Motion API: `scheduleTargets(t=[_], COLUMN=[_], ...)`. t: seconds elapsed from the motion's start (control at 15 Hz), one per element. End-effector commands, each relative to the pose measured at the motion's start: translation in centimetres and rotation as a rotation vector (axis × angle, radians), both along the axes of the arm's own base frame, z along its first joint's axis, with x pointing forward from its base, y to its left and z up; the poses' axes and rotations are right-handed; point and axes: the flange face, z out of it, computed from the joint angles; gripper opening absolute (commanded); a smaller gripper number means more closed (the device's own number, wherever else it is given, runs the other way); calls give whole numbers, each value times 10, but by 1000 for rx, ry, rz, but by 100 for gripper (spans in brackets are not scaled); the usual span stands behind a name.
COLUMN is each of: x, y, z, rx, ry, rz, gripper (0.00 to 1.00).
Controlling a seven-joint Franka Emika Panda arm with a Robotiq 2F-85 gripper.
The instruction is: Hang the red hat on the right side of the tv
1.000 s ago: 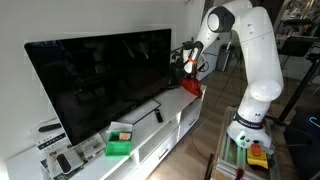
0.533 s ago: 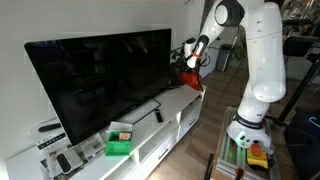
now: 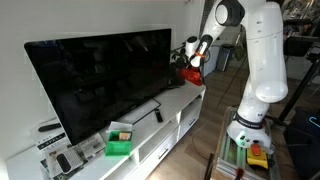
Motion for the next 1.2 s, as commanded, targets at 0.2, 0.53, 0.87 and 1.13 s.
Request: scheduleTargets(t=[0.2, 0.53, 0.87, 1.13], x=[-13, -7, -2, 0], y=[9, 24, 27, 24], z=[74, 117, 144, 167], rx=[-123, -145, -178, -212], ry=[-95, -152, -220, -296], rz=[164, 238, 267, 288], gripper=[1, 1, 1, 1])
